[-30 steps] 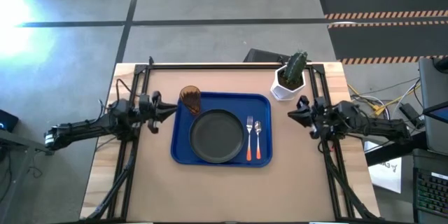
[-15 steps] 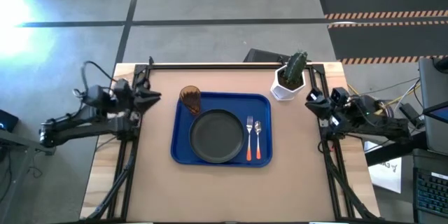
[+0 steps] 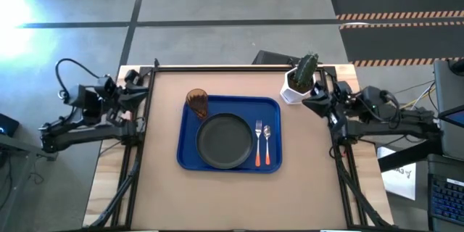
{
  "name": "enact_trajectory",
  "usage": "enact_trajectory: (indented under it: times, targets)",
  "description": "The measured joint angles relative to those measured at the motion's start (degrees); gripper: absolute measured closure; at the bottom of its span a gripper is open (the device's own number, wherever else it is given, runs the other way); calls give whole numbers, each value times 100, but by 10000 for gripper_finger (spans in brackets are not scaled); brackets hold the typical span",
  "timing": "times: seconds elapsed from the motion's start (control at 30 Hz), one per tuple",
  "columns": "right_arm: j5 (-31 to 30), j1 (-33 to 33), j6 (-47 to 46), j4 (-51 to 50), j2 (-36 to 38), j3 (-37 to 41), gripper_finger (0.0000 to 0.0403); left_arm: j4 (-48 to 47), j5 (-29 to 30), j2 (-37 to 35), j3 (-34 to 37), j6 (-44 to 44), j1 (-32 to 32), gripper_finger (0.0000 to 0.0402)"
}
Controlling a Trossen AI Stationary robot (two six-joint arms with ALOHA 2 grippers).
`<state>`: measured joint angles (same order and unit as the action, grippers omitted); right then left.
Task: Pick and place plate/cup/fork/spoon on tray
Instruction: Adjust the blue tray on the table
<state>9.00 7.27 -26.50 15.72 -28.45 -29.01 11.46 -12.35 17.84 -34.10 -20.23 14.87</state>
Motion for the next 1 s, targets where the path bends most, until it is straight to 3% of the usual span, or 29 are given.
enact_trajectory:
  times: [0.13, 0.27, 0.47, 0.67, 0.77, 1.0]
  targets:
    - [4, 0, 499, -213, -678, -835, 380, 6, -1, -167, 59, -4, 0, 343]
    - [-129, 0, 969, -1154, -1269, -1774, 370, 0, -74, -298, 89, -9, 0, 343]
    - [-1416, 2, 1367, -3288, -2168, -3226, 314, 1, -134, -407, 91, -11, 0, 343]
    - [-2034, 13, 1739, -4254, -3364, -4316, 272, -1, -136, -407, 91, -13, 0, 343]
    - [-2107, 95, 1974, -4482, -3958, -4802, 276, -42, -139, -400, 93, -13, 0, 343]
    - [-2041, 282, 2436, -4618, -5255, -5787, 339, -205, -178, -405, 97, -29, 0, 343]
